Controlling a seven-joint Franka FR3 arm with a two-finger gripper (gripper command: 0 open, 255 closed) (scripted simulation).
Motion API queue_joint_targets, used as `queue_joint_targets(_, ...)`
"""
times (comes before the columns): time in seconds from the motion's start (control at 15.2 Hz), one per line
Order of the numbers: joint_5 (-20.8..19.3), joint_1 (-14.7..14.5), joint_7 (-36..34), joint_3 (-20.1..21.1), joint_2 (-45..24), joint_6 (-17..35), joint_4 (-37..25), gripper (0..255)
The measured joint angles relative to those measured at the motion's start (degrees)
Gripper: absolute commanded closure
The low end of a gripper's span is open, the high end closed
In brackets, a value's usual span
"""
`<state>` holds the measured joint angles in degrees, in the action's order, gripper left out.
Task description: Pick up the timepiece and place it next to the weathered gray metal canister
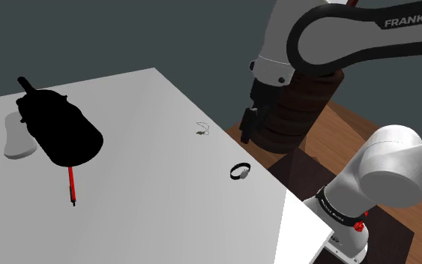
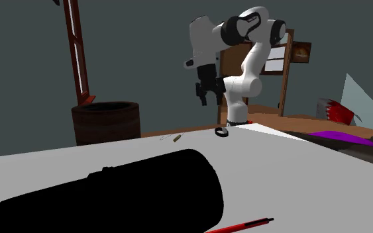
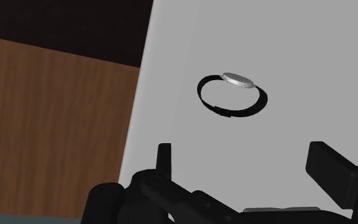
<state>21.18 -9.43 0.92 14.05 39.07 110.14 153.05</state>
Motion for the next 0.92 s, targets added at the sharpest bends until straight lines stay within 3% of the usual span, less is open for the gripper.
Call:
queue_joint_targets(0.4,7.53,-4.39,-1.02,4.43,-7.04,9.07,3.04,0)
queue_joint_targets(0.92,10.95,-6.19,-0.65,6.92,-11.11,16.02,5.76,0)
